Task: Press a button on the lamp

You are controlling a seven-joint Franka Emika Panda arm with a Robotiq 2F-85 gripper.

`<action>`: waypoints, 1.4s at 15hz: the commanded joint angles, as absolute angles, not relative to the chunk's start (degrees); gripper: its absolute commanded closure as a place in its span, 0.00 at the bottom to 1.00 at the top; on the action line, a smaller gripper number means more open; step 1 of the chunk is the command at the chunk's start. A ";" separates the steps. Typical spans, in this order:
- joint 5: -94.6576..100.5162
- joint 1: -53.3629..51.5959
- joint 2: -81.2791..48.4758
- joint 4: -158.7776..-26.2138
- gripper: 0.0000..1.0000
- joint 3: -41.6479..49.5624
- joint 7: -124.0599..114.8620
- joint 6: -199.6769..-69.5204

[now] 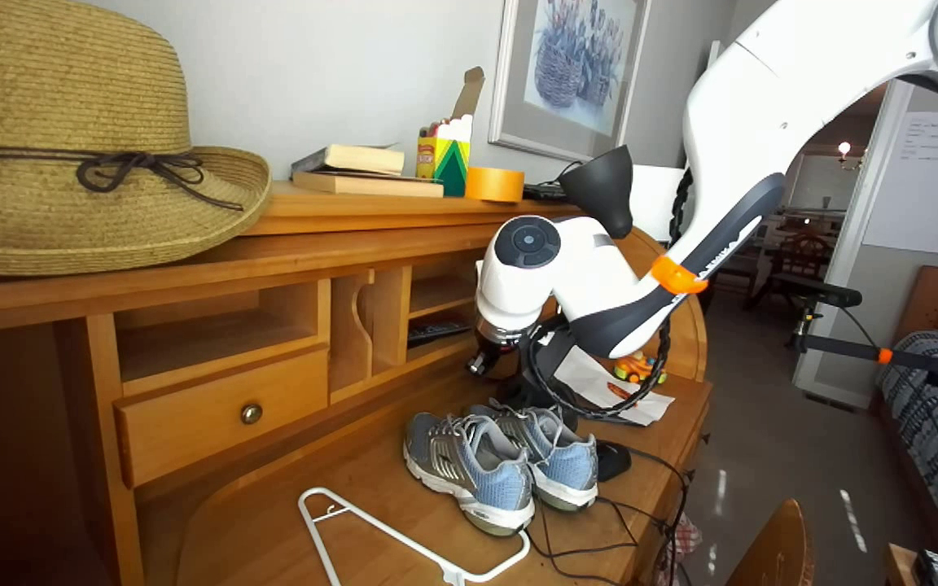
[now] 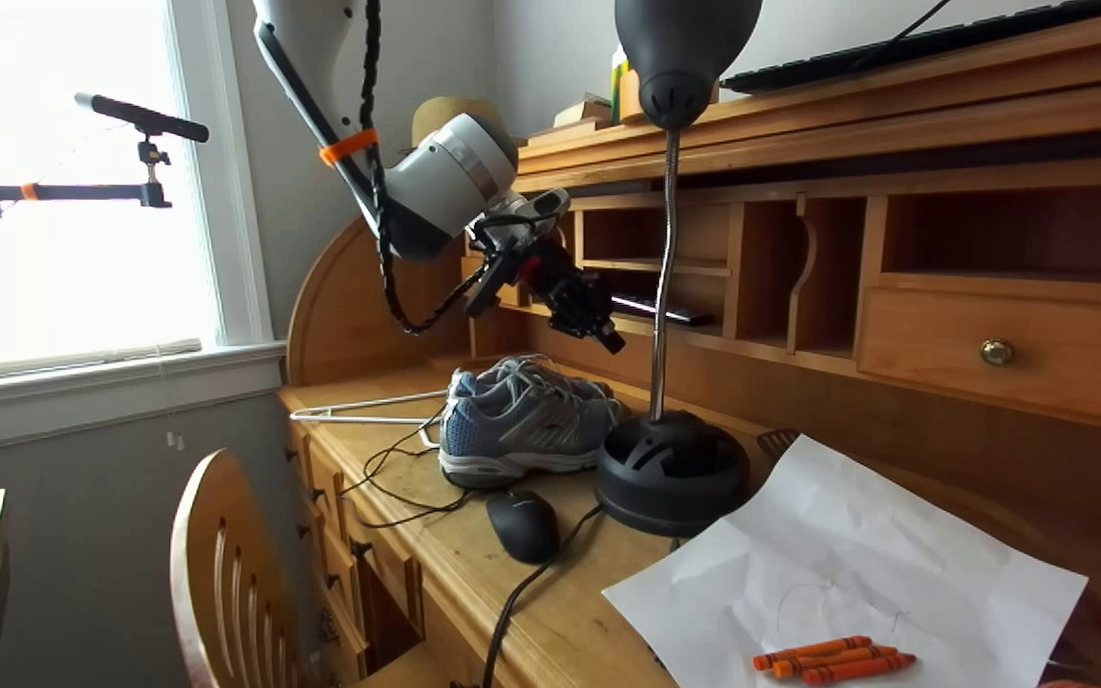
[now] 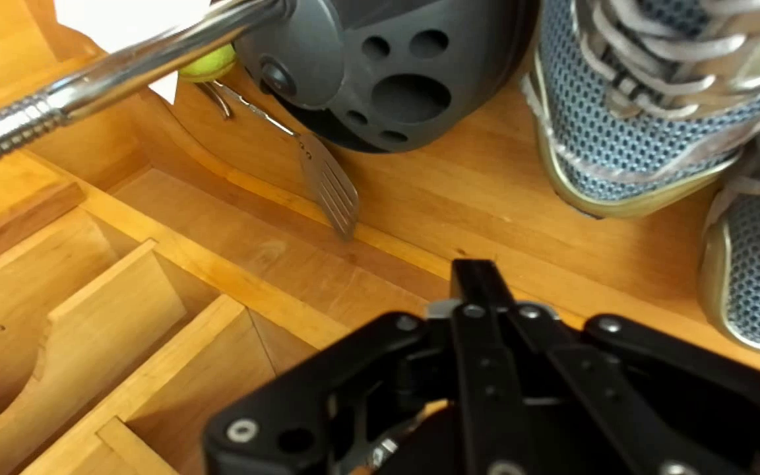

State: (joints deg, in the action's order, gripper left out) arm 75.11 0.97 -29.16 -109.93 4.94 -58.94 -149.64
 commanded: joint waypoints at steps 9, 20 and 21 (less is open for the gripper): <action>80.28 -0.41 -13.66 -126.43 1.00 3.61 -68.73 -152.67; 32.24 3.87 7.16 -143.12 1.00 -1.98 -27.19 -149.97; 27.68 2.96 9.78 -142.59 1.00 -2.09 -24.88 -147.01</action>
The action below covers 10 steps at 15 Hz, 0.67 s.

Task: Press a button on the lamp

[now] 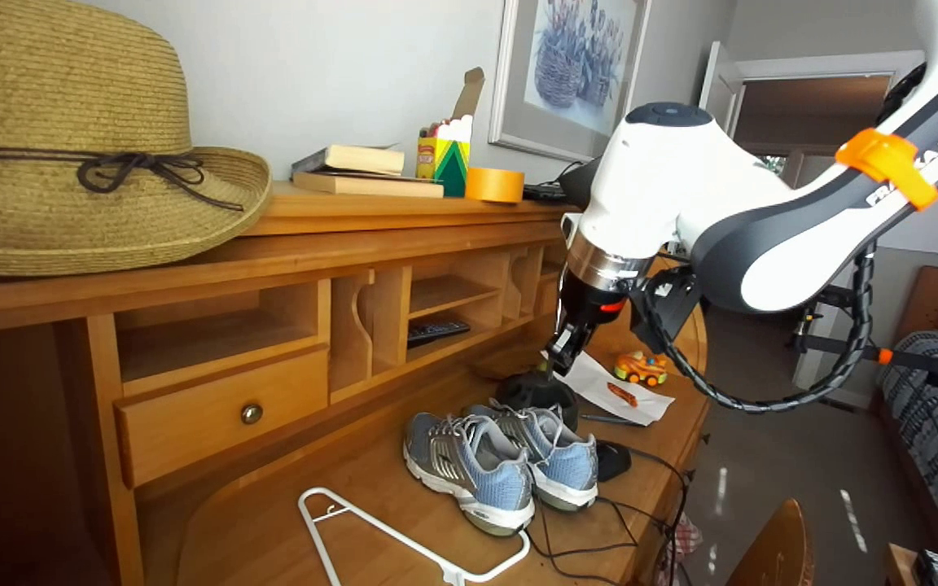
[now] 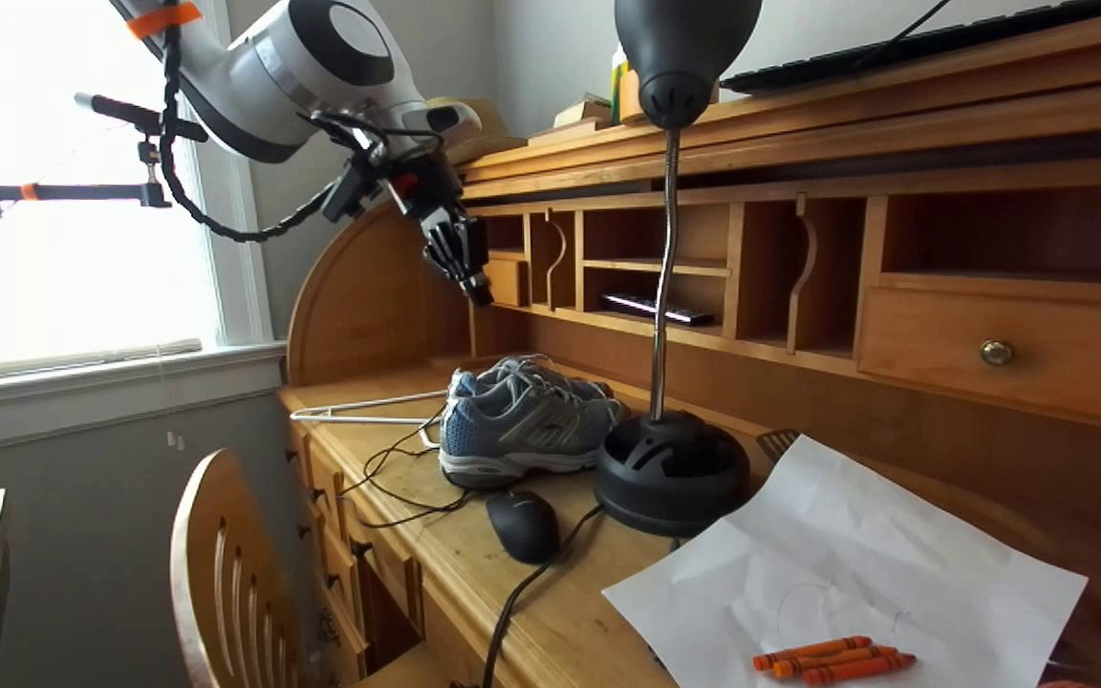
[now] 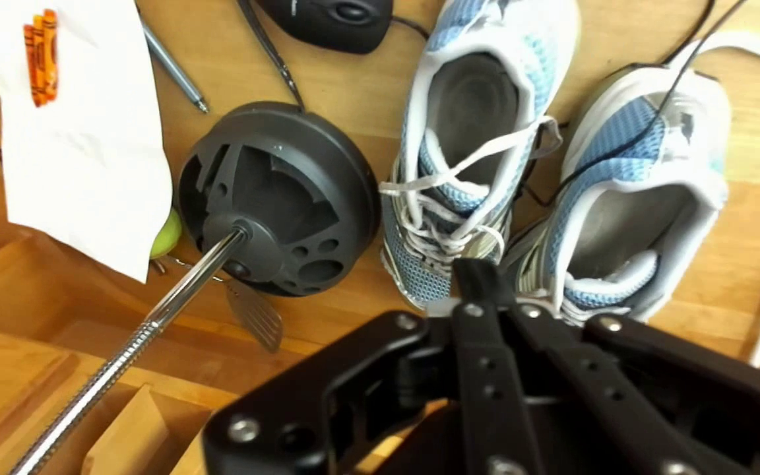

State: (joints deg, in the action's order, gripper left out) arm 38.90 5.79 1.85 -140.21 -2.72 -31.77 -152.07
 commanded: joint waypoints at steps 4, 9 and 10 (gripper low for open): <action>14.58 1.41 18.48 -137.67 1.00 -2.64 -17.84 -132.80; 11.46 2.83 23.30 -132.35 0.73 -2.16 -15.21 -118.83; 10.99 3.26 23.59 -133.36 0.68 -1.45 -15.75 -121.71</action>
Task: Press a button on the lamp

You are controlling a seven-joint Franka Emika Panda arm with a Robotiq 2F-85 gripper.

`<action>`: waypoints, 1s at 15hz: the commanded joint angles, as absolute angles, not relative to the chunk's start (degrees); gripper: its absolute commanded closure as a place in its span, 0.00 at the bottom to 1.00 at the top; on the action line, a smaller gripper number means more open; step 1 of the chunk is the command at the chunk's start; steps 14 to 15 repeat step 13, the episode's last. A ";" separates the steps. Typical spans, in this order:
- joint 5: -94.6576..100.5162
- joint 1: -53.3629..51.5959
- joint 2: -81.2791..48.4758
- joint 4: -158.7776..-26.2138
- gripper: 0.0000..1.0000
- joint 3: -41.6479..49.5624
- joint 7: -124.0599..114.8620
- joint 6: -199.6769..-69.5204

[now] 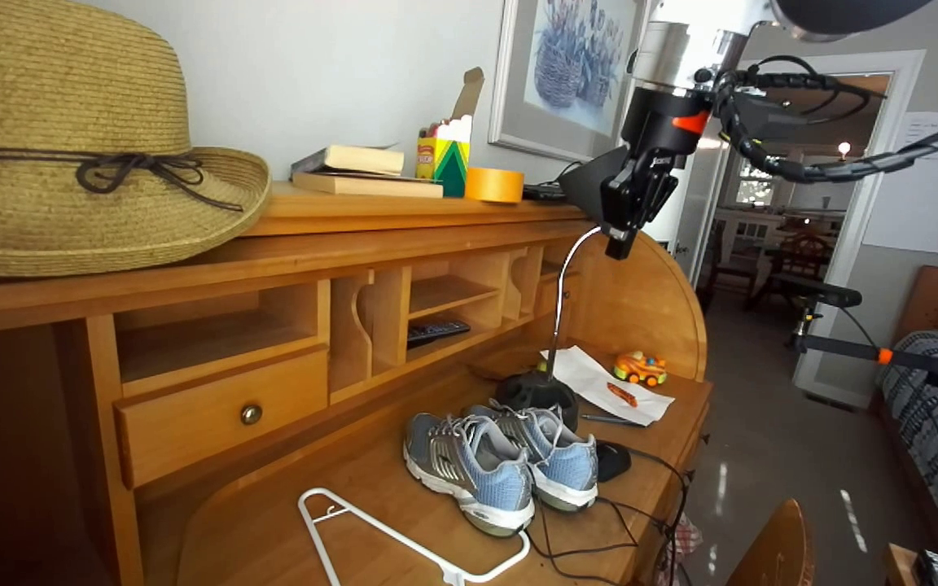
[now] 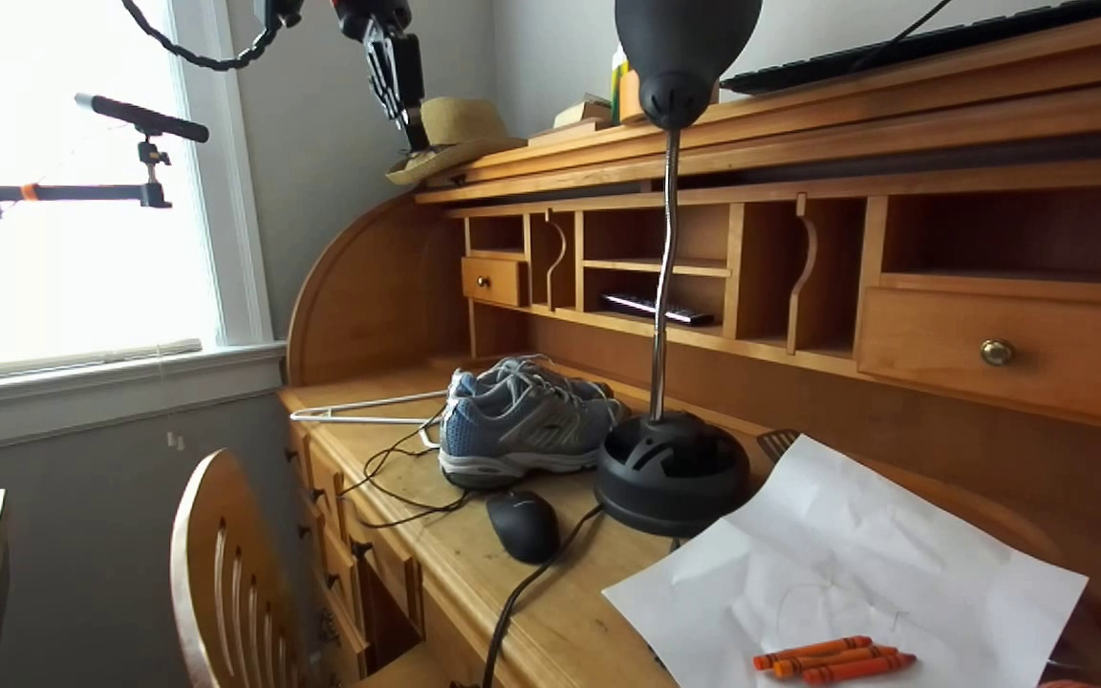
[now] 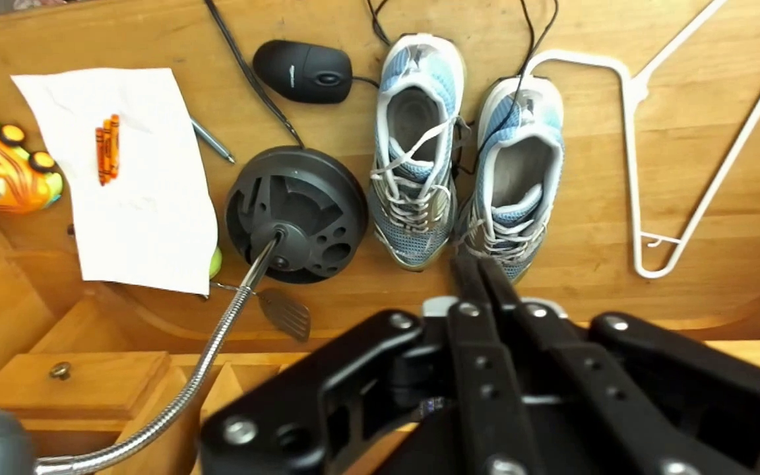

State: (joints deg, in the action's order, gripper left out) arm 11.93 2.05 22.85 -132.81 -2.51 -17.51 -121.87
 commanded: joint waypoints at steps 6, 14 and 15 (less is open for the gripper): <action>12.25 5.28 23.25 -133.16 0.48 -2.19 -18.56 -123.49; 12.27 5.16 23.26 -132.98 0.46 -2.53 -18.59 -123.49; 12.27 5.16 23.26 -132.98 0.46 -2.53 -18.59 -123.49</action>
